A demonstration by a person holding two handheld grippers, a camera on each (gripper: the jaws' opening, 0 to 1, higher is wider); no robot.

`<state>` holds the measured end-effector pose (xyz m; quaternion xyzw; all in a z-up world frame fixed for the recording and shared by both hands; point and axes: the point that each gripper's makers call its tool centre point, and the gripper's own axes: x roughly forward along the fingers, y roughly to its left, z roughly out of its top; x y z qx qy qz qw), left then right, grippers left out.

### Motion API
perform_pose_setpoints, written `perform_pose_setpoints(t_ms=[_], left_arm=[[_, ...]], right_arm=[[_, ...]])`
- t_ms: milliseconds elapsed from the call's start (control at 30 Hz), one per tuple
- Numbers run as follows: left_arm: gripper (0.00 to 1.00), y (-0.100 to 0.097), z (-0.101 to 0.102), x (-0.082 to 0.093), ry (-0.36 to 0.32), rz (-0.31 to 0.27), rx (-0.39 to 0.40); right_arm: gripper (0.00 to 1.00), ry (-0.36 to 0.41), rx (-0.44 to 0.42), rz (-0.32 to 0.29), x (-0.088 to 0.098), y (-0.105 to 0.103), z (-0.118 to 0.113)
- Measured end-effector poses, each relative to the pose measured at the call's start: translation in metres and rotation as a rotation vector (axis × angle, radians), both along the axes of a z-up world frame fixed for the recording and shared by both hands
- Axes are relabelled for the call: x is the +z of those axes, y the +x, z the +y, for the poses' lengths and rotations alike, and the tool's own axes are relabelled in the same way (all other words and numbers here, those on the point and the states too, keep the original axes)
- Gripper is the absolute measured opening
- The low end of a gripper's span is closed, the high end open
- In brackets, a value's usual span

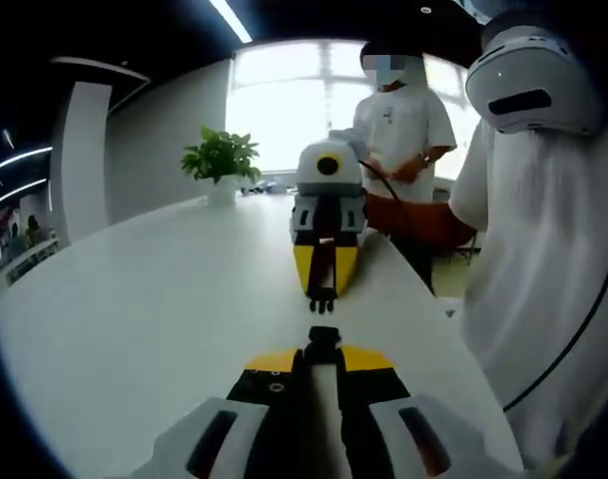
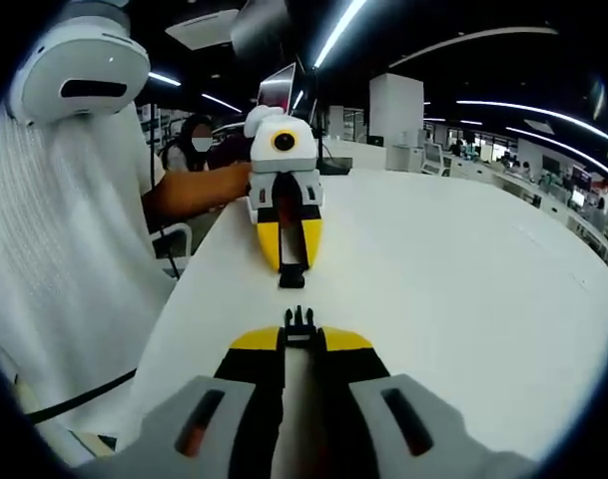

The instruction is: Snap the two parts of the plastic buckle together until the buckle closes and remains connected.

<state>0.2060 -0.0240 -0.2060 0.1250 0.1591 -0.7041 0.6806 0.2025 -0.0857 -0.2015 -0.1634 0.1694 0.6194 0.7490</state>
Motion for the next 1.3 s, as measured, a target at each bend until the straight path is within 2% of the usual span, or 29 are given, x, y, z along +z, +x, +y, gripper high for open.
perform_pose_setpoints(t_ms=[767, 1033, 1300], left_arm=[[0.12, -0.002, 0.0, -0.002, 0.001, -0.007, 0.003], [0.12, 0.0, -0.002, -0.001, -0.01, -0.048, 0.018], [0.12, -0.001, -0.004, 0.0, -0.016, -0.061, 0.021]], right_arm=[[0.13, 0.0, -0.013, 0.005, 0.002, -0.002, 0.002], [0.13, 0.007, -0.013, 0.004, 0.003, -0.003, 0.004], [0.13, 0.012, 0.002, 0.001, 0.003, -0.004, 0.015]])
